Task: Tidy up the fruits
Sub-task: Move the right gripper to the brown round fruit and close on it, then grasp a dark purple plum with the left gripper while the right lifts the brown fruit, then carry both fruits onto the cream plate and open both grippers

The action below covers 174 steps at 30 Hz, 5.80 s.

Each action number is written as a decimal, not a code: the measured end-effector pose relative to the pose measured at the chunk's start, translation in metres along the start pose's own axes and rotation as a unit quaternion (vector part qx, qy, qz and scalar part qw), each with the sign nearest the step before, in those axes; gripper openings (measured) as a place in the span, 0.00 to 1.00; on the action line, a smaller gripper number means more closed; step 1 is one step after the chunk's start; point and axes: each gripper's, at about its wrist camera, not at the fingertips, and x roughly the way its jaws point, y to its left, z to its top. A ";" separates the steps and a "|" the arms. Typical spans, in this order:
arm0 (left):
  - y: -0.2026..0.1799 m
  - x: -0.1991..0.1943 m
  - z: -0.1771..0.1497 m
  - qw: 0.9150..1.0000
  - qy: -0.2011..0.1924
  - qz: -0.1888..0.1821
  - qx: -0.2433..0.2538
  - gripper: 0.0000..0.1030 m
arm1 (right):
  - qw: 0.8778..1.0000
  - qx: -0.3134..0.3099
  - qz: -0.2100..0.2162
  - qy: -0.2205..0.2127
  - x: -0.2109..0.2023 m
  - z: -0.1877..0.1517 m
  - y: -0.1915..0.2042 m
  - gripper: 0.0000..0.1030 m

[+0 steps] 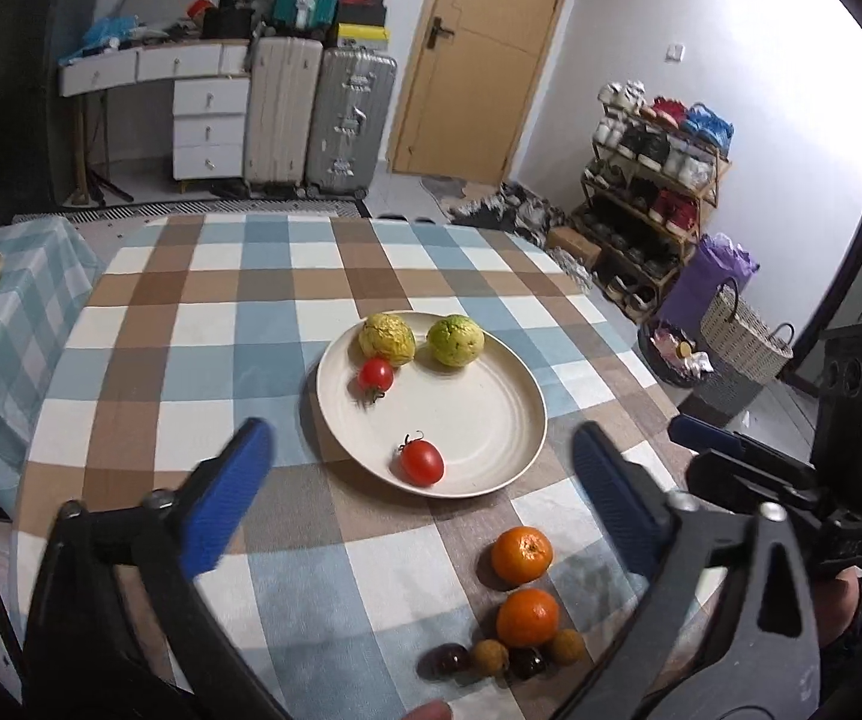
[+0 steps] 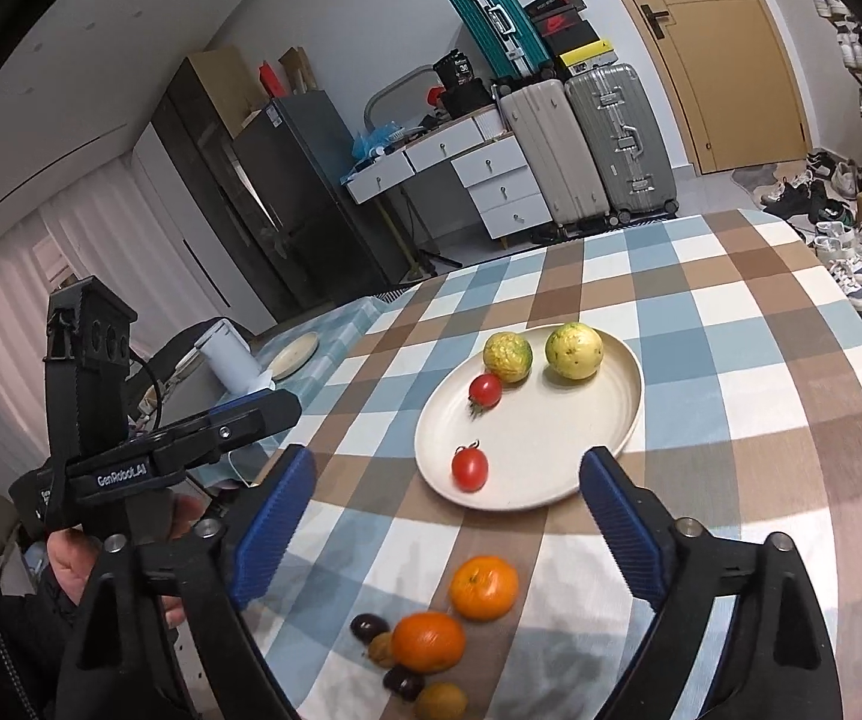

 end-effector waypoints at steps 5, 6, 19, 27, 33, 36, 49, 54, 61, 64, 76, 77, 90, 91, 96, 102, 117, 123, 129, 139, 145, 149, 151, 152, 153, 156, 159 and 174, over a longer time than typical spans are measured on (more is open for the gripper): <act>-0.003 -0.022 -0.026 1.000 -0.012 0.011 0.001 0.99 | 1.000 -0.018 -0.005 -0.006 -0.017 -0.012 0.015 0.97; -0.002 -0.024 -0.030 1.000 -0.010 0.012 0.001 0.99 | 1.000 -0.022 -0.008 -0.005 -0.020 -0.015 0.018 0.98; 0.006 -0.032 -0.093 0.999 0.023 0.022 0.002 0.99 | 0.998 -0.037 -0.022 0.048 -0.028 -0.081 0.026 0.99; 0.011 -0.017 -0.105 0.999 0.040 0.020 -0.003 0.99 | 0.996 -0.027 -0.015 0.084 -0.008 -0.112 0.014 0.99; 0.012 -0.003 -0.110 0.999 0.052 0.015 -0.003 0.99 | 0.995 -0.021 -0.007 0.099 0.004 -0.125 0.010 0.99; 0.013 0.001 -0.111 0.998 0.054 0.011 -0.003 0.99 | 0.995 -0.022 0.002 0.101 0.007 -0.128 0.009 0.96; 0.025 0.010 -0.112 0.998 0.061 0.003 -0.014 0.99 | 0.990 -0.058 0.027 0.125 0.026 -0.132 0.018 0.67; 0.030 0.012 -0.112 0.998 0.062 0.004 -0.019 0.99 | 0.990 -0.043 0.039 0.125 0.028 -0.133 0.013 0.50; 0.035 0.011 -0.110 0.998 0.056 0.008 -0.020 0.99 | 0.988 -0.057 0.059 0.128 0.026 -0.137 0.018 0.26; 0.039 0.007 -0.108 0.998 0.053 0.008 -0.026 0.99 | 0.989 -0.051 0.053 0.127 0.026 -0.137 0.016 0.26; 0.046 0.014 -0.113 0.993 0.094 -0.040 -0.058 0.99 | 0.993 -0.018 0.060 0.096 0.012 -0.132 -0.001 0.26; 0.044 0.016 -0.114 0.993 0.099 -0.044 -0.055 0.99 | 0.994 -0.016 0.060 0.094 0.012 -0.132 -0.002 0.26; 0.019 0.038 -0.126 0.985 0.150 -0.081 0.008 0.78 | 0.994 -0.005 0.069 0.079 0.003 -0.135 -0.009 0.26; 0.021 0.040 -0.126 0.984 0.155 -0.088 0.002 0.70 | 0.994 -0.005 0.069 0.078 0.002 -0.135 -0.009 0.26; 0.027 0.046 -0.129 0.979 0.168 -0.117 -0.019 0.53 | 0.995 -0.003 0.072 0.076 0.001 -0.136 -0.010 0.26; 0.032 0.053 -0.132 0.974 0.178 -0.137 -0.032 0.34 | 0.995 0.000 0.072 0.076 0.001 -0.136 -0.011 0.26; 0.035 0.056 -0.132 0.971 0.177 -0.155 -0.053 0.17 | 0.995 -0.001 0.067 0.075 0.002 -0.134 -0.011 0.26; 0.041 0.045 -0.114 0.977 0.151 -0.142 -0.053 0.17 | 0.995 -0.007 0.067 0.067 -0.003 -0.125 -0.007 0.26; 0.053 0.039 -0.082 0.983 0.115 -0.130 -0.055 0.17 | 0.996 -0.022 0.071 0.039 -0.014 -0.097 -0.005 0.26; 0.051 0.073 -0.013 0.987 0.101 -0.118 -0.040 0.17 | 0.995 -0.015 0.091 0.033 0.006 -0.044 -0.011 0.26; 0.056 0.110 0.006 0.988 0.105 -0.102 -0.042 0.17 | 0.995 -0.010 0.092 0.043 0.037 -0.005 -0.020 0.26; 0.063 0.134 0.013 0.988 0.113 -0.096 -0.048 0.17 | 0.994 -0.001 0.099 0.046 0.058 0.017 -0.025 0.26; 0.065 0.144 0.016 0.987 0.118 -0.095 -0.046 0.18 | 0.993 -0.001 0.101 0.056 0.074 0.025 -0.026 0.26; 0.065 0.149 0.018 0.987 0.120 -0.094 -0.043 0.18 | 0.993 0.000 0.101 0.060 0.082 0.029 -0.027 0.26; 0.066 0.153 0.019 0.988 0.120 -0.089 -0.041 0.18 | 0.993 0.000 0.100 0.063 0.088 0.031 -0.028 0.26; 0.071 0.165 0.024 0.989 0.125 -0.069 -0.038 0.18 | 0.992 0.022 0.099 0.075 0.114 0.037 -0.037 0.26; 0.072 0.169 0.026 0.989 0.124 -0.070 -0.029 0.18 | 0.990 0.046 0.096 0.090 0.139 0.040 -0.048 0.26; 0.074 0.188 0.017 0.987 0.147 -0.066 -0.025 0.18 | 0.984 0.080 0.084 0.133 0.190 0.031 -0.058 0.26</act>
